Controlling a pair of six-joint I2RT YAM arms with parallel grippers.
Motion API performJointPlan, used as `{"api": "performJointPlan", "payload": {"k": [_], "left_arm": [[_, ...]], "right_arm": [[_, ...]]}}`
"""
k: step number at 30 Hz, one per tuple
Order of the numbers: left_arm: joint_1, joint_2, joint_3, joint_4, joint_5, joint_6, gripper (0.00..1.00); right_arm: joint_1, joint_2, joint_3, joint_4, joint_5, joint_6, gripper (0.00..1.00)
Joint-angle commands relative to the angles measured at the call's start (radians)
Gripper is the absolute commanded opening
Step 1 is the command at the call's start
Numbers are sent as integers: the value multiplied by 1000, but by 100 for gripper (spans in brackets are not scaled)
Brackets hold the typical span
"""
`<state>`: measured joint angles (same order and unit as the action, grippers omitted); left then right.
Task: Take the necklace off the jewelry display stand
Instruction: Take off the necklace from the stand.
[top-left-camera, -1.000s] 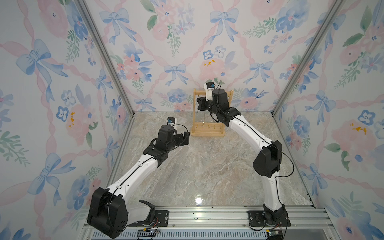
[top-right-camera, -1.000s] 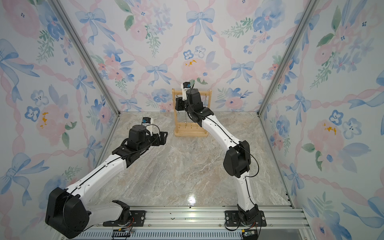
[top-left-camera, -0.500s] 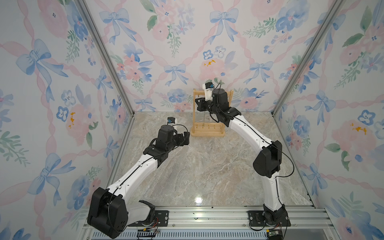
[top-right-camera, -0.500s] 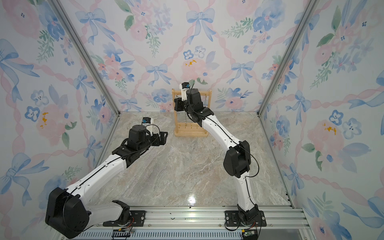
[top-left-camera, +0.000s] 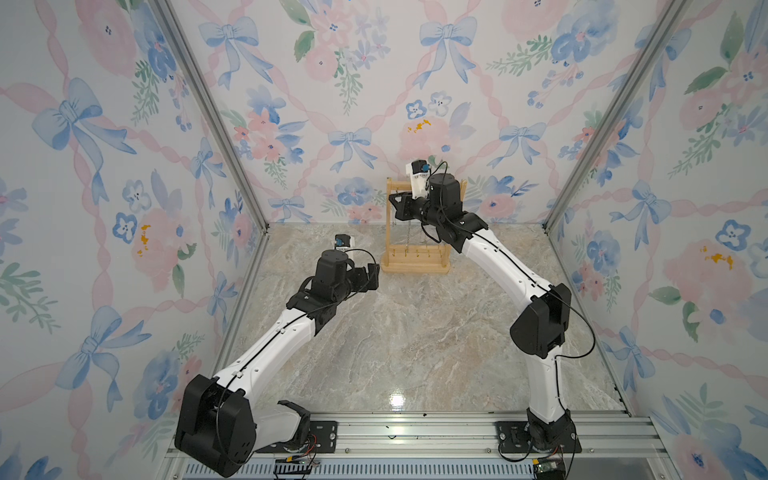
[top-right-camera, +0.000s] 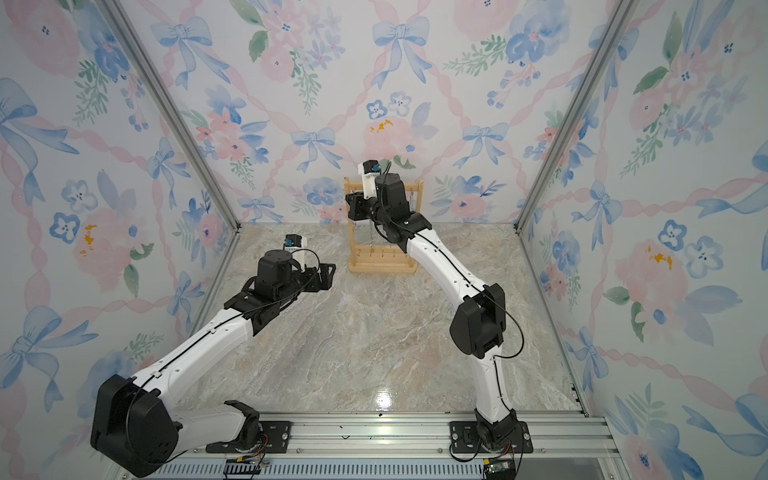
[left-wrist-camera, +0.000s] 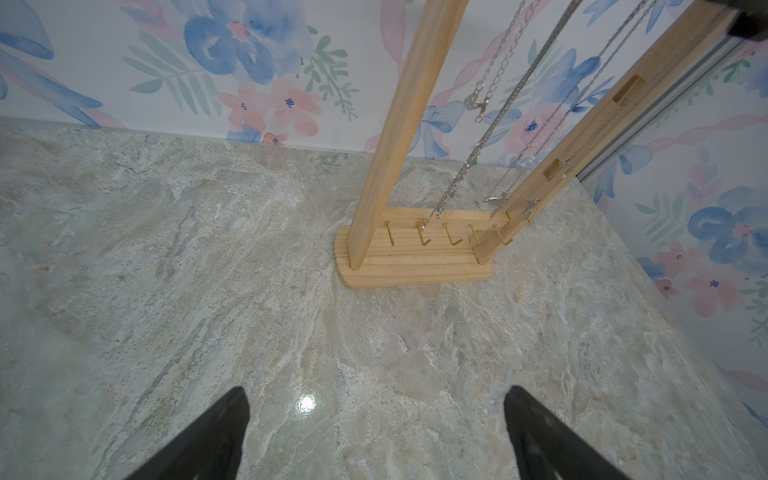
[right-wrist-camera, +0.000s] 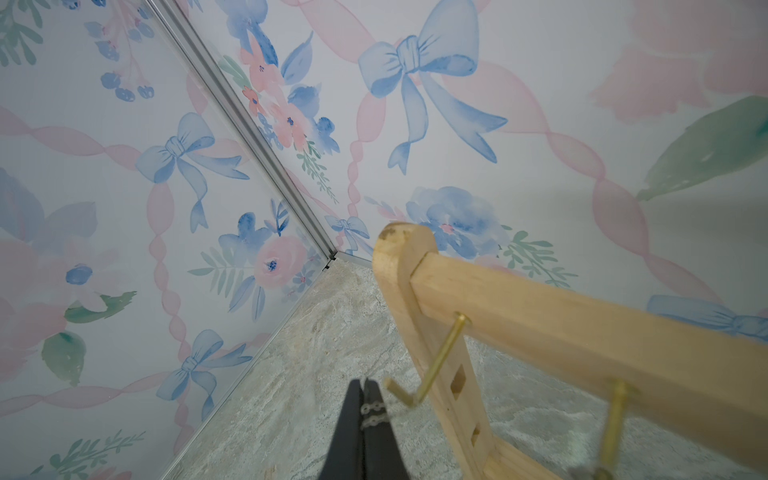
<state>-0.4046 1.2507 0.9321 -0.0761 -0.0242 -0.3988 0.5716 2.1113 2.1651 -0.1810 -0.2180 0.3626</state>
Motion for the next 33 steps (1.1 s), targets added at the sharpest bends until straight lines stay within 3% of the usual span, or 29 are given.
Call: {"api": "performJointPlan", "payload": {"k": [1, 21, 27, 33], "left_arm": [[8, -14, 29, -5, 9, -12, 98], [12, -66, 23, 10, 44, 28, 98], [10, -106, 3, 59, 105, 46, 98], [-26, -182, -38, 174, 267, 91, 98]], "right_arm": [[-1, -55, 21, -11, -32, 23, 0], [27, -207, -73, -15, -107, 14, 0], [38, -326, -225, 25, -113, -5, 0], [33, -487, -444, 99, -165, 0, 0]]}}
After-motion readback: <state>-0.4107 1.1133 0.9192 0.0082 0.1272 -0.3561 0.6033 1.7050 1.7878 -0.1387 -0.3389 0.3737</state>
